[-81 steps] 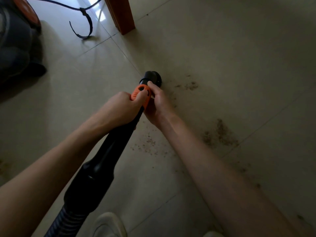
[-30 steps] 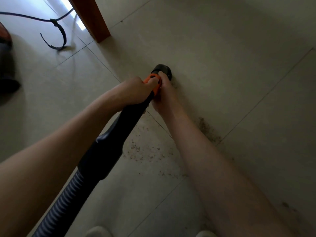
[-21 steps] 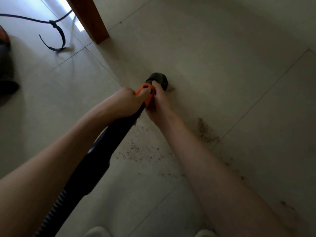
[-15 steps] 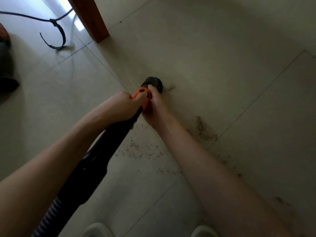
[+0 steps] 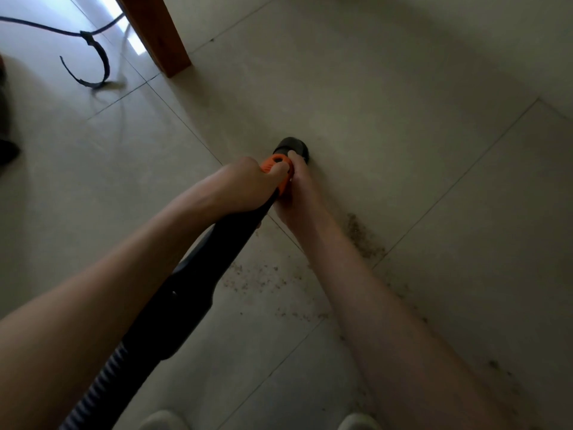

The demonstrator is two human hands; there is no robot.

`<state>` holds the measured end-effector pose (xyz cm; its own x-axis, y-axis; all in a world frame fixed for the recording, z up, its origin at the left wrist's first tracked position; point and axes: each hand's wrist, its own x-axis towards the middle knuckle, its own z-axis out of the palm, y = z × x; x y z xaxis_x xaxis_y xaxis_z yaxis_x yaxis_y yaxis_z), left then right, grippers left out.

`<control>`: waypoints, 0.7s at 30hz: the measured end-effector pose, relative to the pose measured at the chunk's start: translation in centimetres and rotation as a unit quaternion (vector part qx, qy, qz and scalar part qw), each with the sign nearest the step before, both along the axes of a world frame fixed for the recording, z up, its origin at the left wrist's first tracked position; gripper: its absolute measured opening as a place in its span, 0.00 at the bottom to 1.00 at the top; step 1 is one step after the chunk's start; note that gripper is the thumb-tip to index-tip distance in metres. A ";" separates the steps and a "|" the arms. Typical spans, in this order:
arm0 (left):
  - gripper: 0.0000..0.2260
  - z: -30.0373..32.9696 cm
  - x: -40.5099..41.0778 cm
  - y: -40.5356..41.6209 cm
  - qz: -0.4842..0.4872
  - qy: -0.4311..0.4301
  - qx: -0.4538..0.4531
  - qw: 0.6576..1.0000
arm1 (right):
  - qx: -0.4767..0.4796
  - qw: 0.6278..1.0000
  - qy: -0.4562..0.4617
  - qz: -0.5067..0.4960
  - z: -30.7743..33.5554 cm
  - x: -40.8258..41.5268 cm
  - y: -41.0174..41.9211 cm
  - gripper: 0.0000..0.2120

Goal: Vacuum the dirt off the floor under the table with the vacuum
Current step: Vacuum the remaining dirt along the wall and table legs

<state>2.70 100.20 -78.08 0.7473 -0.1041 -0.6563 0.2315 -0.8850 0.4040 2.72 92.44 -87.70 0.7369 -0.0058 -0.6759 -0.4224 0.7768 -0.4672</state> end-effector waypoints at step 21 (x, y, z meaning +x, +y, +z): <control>0.24 -0.8 1.7 3.1 0.073 -0.046 0.013 0.996 | -0.001 0.994 0.032 0.106 2.2 3.4 3.8 0.14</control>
<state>4.42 103.35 -78.85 0.8098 0.0273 -0.5861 0.3228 -0.8549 0.4062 6.09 96.24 -85.50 0.6773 0.1441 -0.7215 -0.6057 0.6660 -0.4355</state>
